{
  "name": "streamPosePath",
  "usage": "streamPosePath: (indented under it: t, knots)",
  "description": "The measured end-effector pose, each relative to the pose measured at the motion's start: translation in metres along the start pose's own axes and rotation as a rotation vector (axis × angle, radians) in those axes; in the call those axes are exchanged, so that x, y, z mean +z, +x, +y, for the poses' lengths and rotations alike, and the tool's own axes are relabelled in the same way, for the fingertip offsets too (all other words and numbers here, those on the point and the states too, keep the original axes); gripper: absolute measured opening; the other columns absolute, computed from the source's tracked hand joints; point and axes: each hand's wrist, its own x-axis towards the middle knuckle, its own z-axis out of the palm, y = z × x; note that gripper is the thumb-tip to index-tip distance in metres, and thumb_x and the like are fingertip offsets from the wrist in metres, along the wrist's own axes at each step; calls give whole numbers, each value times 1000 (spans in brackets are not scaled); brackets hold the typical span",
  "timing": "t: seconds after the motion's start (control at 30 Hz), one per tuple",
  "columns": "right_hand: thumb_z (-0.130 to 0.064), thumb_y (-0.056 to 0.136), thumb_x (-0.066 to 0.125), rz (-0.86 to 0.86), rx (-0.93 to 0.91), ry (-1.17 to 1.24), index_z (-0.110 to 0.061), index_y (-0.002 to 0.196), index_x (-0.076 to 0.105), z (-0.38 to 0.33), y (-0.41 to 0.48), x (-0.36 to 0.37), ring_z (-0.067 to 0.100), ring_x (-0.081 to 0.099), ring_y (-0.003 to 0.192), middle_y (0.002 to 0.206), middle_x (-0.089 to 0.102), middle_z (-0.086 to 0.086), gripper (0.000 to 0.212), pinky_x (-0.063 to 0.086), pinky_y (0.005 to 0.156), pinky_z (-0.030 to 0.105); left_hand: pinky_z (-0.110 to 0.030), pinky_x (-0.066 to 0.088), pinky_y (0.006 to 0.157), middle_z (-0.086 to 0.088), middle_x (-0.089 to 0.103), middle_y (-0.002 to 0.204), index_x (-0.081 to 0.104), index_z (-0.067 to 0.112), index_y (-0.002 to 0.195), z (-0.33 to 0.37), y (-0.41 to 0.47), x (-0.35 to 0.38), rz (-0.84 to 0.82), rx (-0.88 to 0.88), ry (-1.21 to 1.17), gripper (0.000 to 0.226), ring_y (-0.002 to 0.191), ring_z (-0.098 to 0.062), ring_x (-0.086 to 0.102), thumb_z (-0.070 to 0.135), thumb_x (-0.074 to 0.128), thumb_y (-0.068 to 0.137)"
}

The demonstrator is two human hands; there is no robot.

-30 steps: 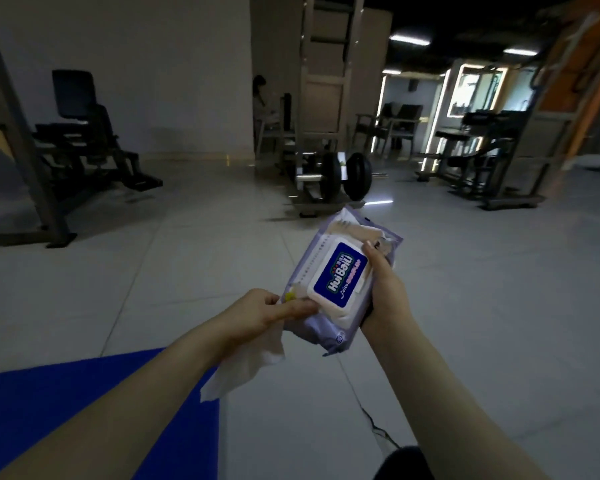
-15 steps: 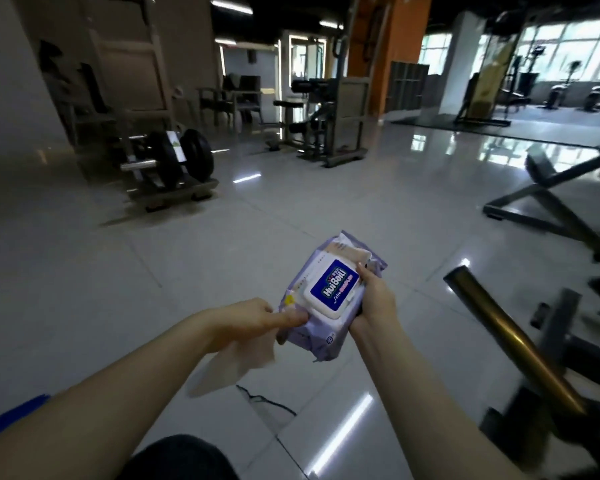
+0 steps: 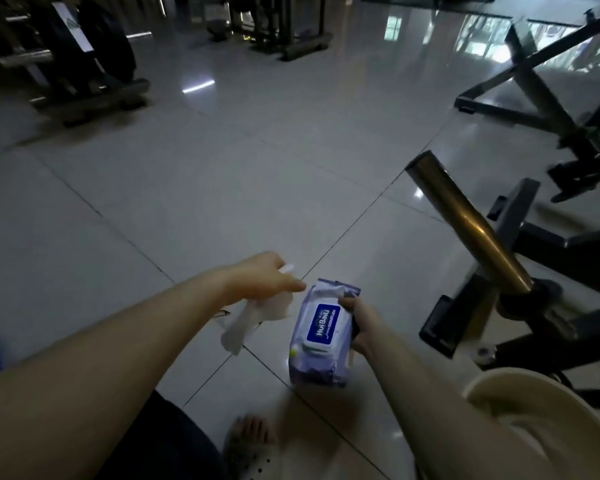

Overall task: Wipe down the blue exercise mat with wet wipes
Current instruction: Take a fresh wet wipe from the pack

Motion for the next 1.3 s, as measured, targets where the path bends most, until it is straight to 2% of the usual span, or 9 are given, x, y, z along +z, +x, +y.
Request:
streamPosePath:
  t: [0.13, 0.3, 0.4, 0.5, 0.67, 0.9, 1.0, 1.13, 1.3]
  knots:
    - [-11, 84, 73, -87, 53, -225, -2, 119, 62, 24, 28, -12, 39, 73, 92, 103, 75, 21, 37, 59, 83, 54, -29, 44, 62, -3, 61, 81, 57, 17, 80, 3, -2, -4, 13, 36, -39, 33, 69, -16, 56, 44, 70, 92]
    - [-18, 88, 71, 59, 10, -524, -3, 85, 63, 39, 12, -15, 23, 50, 63, 72, 50, 11, 17, 47, 53, 26, -27, 45, 63, -5, 61, 75, 66, 3, 82, 0, -5, -19, 84, 48, -212, 38, 65, -15, 58, 39, 73, 89]
    - [-16, 93, 68, 172, -64, -666, 8, 103, 60, 32, 23, -16, 35, 63, 96, 97, 60, 19, 27, 51, 81, 38, -20, 46, 58, 0, 68, 71, 75, 6, 86, -4, -12, -36, 104, 43, -264, 31, 61, -10, 62, 37, 73, 90]
    - [-11, 84, 65, 203, -197, -786, 6, 101, 57, 16, 49, -6, 34, 63, 93, 103, 63, 22, 25, 49, 76, 36, -23, 50, 64, -8, 75, 91, 77, 7, 96, -7, -21, -48, 137, 26, -355, 21, 76, -15, 67, 27, 71, 91]
    - [-13, 94, 65, -143, -392, -608, -4, 101, 62, -33, -38, 83, 25, 58, 87, 94, 61, 12, 11, 43, 70, 31, -32, 54, 83, -6, 72, 111, 76, 18, 107, -8, -46, -71, 243, 26, -514, 16, 100, -21, 66, 19, 64, 97]
    - [-57, 101, 44, -787, -467, -456, -2, 123, 68, -64, -164, 206, 35, 67, 102, 111, 70, 21, 64, 54, 86, 44, -38, 60, 87, -7, 74, 108, 76, 16, 111, -47, -117, -133, 685, 29, -778, 18, 100, -25, 70, 15, 62, 99]
    - [-44, 102, 51, -1072, -530, -532, -3, 133, 62, -58, -217, 244, 38, 64, 116, 126, 66, 22, 53, 53, 94, 47, -36, 60, 82, -7, 75, 106, 77, 15, 105, -73, -165, -163, 853, 49, -849, 17, 100, -26, 71, 12, 61, 99]
    - [-14, 94, 66, -1153, -610, -666, 2, 125, 63, -39, -272, 292, 42, 65, 113, 122, 67, 26, 35, 53, 99, 53, -39, 61, 84, -7, 73, 109, 75, 14, 107, -106, -241, -188, 1017, 41, -875, 16, 100, -25, 70, 18, 61, 100]
    - [-10, 95, 65, -1248, -685, -701, 0, 118, 67, -3, -329, 339, 31, 71, 95, 107, 72, 17, 25, 57, 85, 45, -32, 56, 75, -3, 74, 100, 71, 16, 116, -161, -347, -174, 818, 10, -779, 37, 86, -20, 70, 38, 76, 86]
